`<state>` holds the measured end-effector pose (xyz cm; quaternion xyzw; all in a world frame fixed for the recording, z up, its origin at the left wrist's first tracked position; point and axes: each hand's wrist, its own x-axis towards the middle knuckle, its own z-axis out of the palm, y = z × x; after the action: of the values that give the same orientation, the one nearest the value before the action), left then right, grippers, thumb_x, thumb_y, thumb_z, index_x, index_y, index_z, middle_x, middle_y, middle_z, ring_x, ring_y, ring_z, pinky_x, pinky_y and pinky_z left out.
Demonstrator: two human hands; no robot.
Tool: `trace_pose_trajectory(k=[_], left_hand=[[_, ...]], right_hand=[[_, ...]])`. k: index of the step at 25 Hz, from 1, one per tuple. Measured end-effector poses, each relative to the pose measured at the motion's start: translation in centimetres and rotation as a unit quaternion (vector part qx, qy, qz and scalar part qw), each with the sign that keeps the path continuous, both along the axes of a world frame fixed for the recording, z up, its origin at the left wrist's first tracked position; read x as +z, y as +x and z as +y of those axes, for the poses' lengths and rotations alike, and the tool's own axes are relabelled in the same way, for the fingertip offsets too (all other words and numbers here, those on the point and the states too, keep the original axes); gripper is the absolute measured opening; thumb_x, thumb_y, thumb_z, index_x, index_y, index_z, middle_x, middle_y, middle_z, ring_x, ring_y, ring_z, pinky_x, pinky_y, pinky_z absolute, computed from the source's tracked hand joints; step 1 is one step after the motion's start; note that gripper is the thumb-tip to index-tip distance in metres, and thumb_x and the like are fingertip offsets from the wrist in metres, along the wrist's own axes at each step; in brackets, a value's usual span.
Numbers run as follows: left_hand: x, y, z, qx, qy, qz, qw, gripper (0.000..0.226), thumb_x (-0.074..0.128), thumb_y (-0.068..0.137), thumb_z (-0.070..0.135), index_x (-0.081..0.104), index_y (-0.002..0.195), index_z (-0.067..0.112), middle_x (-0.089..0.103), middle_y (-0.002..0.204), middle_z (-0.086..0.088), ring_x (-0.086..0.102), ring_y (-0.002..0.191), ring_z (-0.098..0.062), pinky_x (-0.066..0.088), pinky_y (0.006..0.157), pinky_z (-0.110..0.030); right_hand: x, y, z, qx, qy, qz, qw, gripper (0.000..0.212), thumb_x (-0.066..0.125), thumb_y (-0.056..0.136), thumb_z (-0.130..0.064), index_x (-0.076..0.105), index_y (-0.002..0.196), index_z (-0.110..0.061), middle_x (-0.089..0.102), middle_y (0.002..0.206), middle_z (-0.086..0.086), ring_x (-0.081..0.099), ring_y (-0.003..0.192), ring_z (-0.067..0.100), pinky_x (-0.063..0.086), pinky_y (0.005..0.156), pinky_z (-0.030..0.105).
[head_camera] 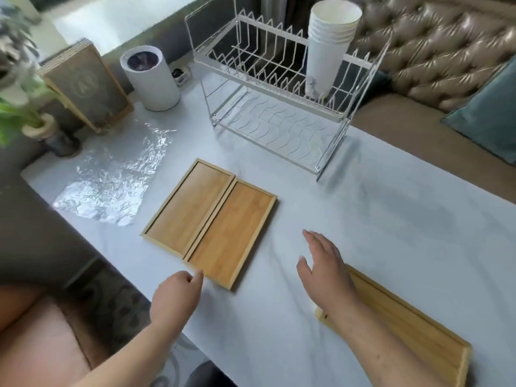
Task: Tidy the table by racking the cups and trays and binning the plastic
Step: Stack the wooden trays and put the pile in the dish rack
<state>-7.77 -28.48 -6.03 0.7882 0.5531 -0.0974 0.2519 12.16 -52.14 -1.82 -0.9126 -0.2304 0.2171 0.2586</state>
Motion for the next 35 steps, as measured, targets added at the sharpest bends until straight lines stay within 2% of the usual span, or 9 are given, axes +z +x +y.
trace_pose_trajectory(k=[4,9,15,20,25,28,30,32,35], left_hand=[[-1.4,-1.7,2.2,-0.004,-0.031,0.008,0.999,0.063,0.041,0.095,0.072,0.047,0.062,0.019,0.052,0.053,0.004,0.052,0.050,-0.017,0.041,0.051,-0.031],[-2.1,-1.2,3.2,-0.008,-0.071,0.011,0.997,0.058,0.042,0.093,0.071,0.045,0.064,0.021,0.047,0.054,0.005,0.047,0.050,-0.015,0.039,0.052,-0.032],[-2.3,0.5,3.9,-0.019,-0.127,0.033,0.991,0.060,0.039,0.097,0.070,0.052,0.069,0.018,0.066,0.062,-0.003,0.061,0.057,-0.019,0.047,0.058,-0.032],[-1.7,0.8,3.0,-0.024,-0.130,0.030,0.991,0.062,0.036,0.101,0.069,0.062,0.086,0.015,0.074,0.077,-0.003,0.070,0.072,-0.021,0.058,0.070,-0.038],[-0.5,1.0,0.3,0.035,-0.126,-0.086,0.988,0.064,0.039,0.099,0.071,0.056,0.084,0.011,0.071,0.072,-0.005,0.072,0.063,-0.022,0.062,0.065,-0.048],[1.2,3.7,-2.1,0.068,-0.137,-0.167,0.974,0.068,0.045,0.087,0.079,0.050,0.074,0.013,0.062,0.063,-0.002,0.063,0.057,-0.021,0.052,0.055,-0.041],[2.2,6.5,-4.2,0.070,-0.158,-0.202,0.964,0.065,0.053,0.086,0.077,0.052,0.073,0.014,0.059,0.066,0.000,0.058,0.063,-0.022,0.047,0.057,-0.039],[3.2,9.1,-6.9,0.035,-0.180,-0.208,0.961,0.059,0.057,0.090,0.071,0.056,0.076,0.014,0.063,0.070,0.001,0.060,0.067,-0.022,0.048,0.059,-0.038],[4.4,11.1,-11.8,-0.095,-0.147,-0.187,0.967,0.048,0.051,0.099,0.063,0.056,0.077,0.021,0.065,0.068,0.003,0.065,0.068,-0.020,0.051,0.057,-0.038]], right_hand=[[-1.7,2.5,8.5,0.099,-0.073,-0.004,0.992,0.065,0.047,0.102,-0.031,0.023,0.161,-0.023,0.023,0.169,-0.002,0.016,0.156,0.018,0.025,0.125,0.039],[-3.3,6.5,15.7,0.132,-0.165,-0.018,0.977,0.073,0.046,0.099,-0.026,0.013,0.163,-0.016,0.013,0.172,0.007,0.008,0.158,0.028,0.014,0.126,0.041],[-3.9,7.3,16.6,0.087,-0.201,-0.008,0.976,0.061,0.044,0.100,-0.027,0.030,0.157,-0.012,0.041,0.150,0.017,0.039,0.137,0.036,0.041,0.108,0.047],[-3.7,5.7,11.8,-0.018,-0.177,0.026,0.984,0.040,0.047,0.102,-0.037,0.054,0.130,-0.009,0.049,0.130,0.018,0.045,0.123,0.037,0.046,0.094,0.045],[-1.0,4.8,5.5,-0.067,-0.006,-0.091,0.994,0.022,0.050,0.103,-0.033,0.051,0.099,-0.012,0.061,0.096,0.008,0.056,0.091,0.031,0.044,0.068,0.037],[1.1,4.4,-0.9,-0.161,0.049,-0.075,0.983,0.020,0.047,0.104,-0.042,0.053,0.106,-0.023,0.063,0.088,-0.006,0.061,0.080,0.020,0.040,0.058,0.030],[2.0,3.5,-5.8,-0.222,0.065,-0.077,0.970,0.025,0.051,0.104,-0.042,0.059,0.116,-0.022,0.064,0.091,-0.010,0.060,0.081,0.016,0.041,0.063,0.028],[2.5,2.0,-10.7,-0.278,0.073,-0.081,0.954,0.023,0.056,0.103,-0.036,0.064,0.114,-0.018,0.065,0.086,-0.008,0.060,0.079,0.018,0.041,0.068,0.028],[2.8,-0.9,-17.9,-0.343,0.042,-0.070,0.936,0.016,0.060,0.101,-0.030,0.059,0.090,-0.019,0.062,0.071,-0.009,0.058,0.069,0.024,0.038,0.055,0.030]])
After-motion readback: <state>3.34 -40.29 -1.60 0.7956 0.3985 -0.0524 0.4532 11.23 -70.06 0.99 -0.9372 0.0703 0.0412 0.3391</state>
